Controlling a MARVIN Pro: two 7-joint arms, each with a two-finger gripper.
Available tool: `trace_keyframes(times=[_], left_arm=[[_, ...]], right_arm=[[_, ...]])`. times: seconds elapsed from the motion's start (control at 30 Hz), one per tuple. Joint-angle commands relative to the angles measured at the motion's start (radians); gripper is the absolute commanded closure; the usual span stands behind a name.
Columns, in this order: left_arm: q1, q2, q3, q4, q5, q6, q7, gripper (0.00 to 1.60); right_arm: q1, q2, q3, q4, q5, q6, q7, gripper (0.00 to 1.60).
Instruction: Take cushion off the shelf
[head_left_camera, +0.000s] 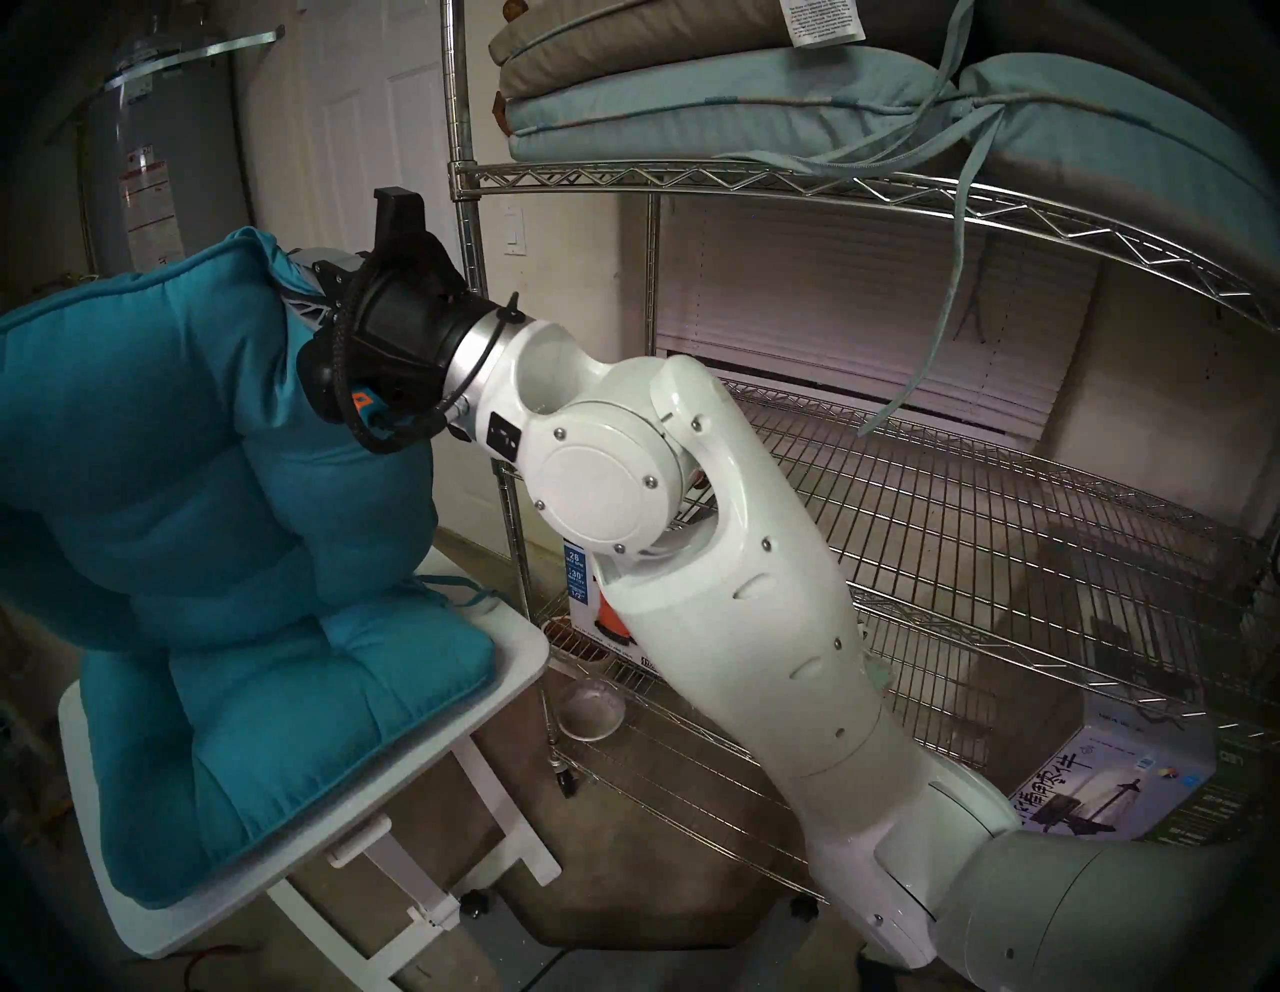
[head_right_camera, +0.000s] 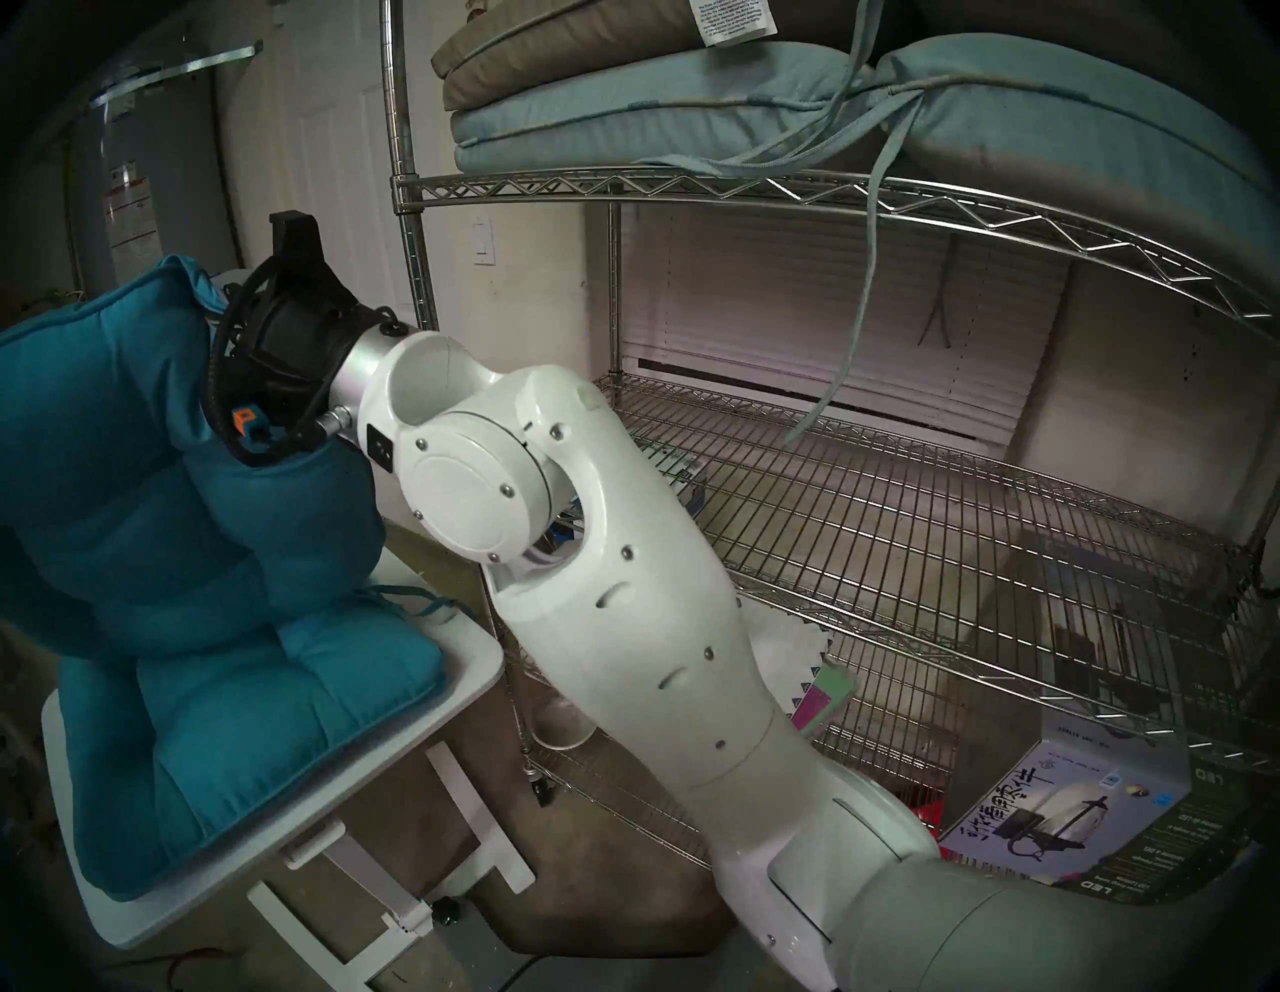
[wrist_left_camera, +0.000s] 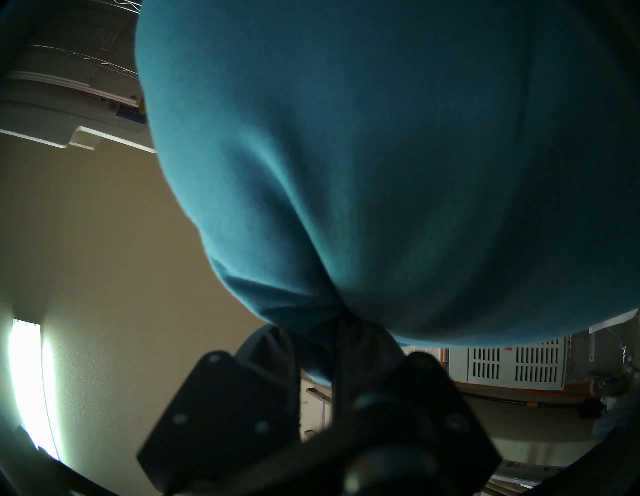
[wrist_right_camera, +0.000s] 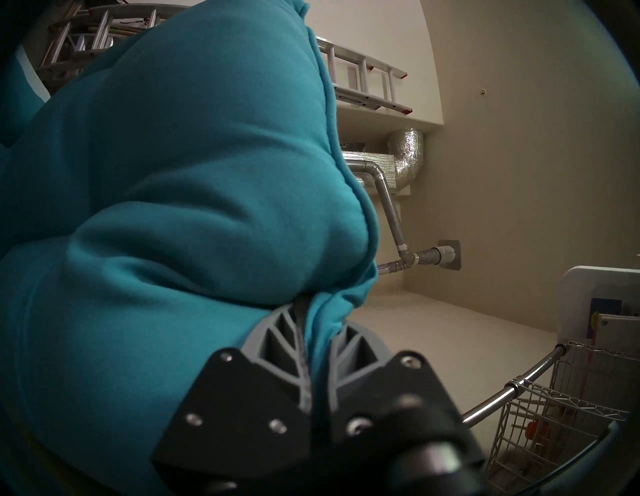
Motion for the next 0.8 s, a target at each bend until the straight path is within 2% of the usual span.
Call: trace_keyframes(times=[0.0,0.07,0.13,0.2,0.27,0.3,0.43,0.53,0.77], left_arm=[[-0.062,0.112,-0.023,-0.003,0.013,0.037,0.003,1.6],[-0.077,0.123,-0.023,0.002,0.021,0.044,-0.004,1.6],[-0.095,0.158,-0.023,0.019,0.03,0.057,-0.015,1.6],[-0.1,0.156,-0.023,0.019,0.035,0.058,-0.018,1.6],[-0.112,0.192,-0.023,0.04,0.043,0.069,-0.026,1.6],[-0.119,0.173,-0.023,0.034,0.049,0.065,-0.031,1.6],[-0.135,0.227,-0.023,0.084,0.069,0.076,-0.049,1.6],[-0.147,0.234,-0.023,0.111,0.086,0.073,-0.06,1.6],[-0.173,0.301,-0.023,0.207,0.13,0.07,-0.077,1.6]], right_arm=[[0.086,-0.082,0.004,0.022,0.003,-0.003,-0.021,1.6],[0.097,-0.09,0.006,0.036,0.002,-0.004,-0.022,1.6],[0.113,-0.101,0.008,0.057,0.002,-0.005,-0.024,1.6],[0.117,-0.104,0.008,0.062,0.001,-0.005,-0.024,1.6],[0.129,-0.113,0.009,0.077,0.002,-0.007,-0.026,1.6],[0.133,-0.116,0.008,0.083,0.002,-0.007,-0.026,1.6],[0.148,-0.13,0.001,0.122,0.0,-0.014,-0.03,1.6],[0.157,-0.141,-0.004,0.151,-0.002,-0.018,-0.034,1.6],[0.188,-0.174,-0.015,0.226,-0.005,-0.032,-0.052,1.6]])
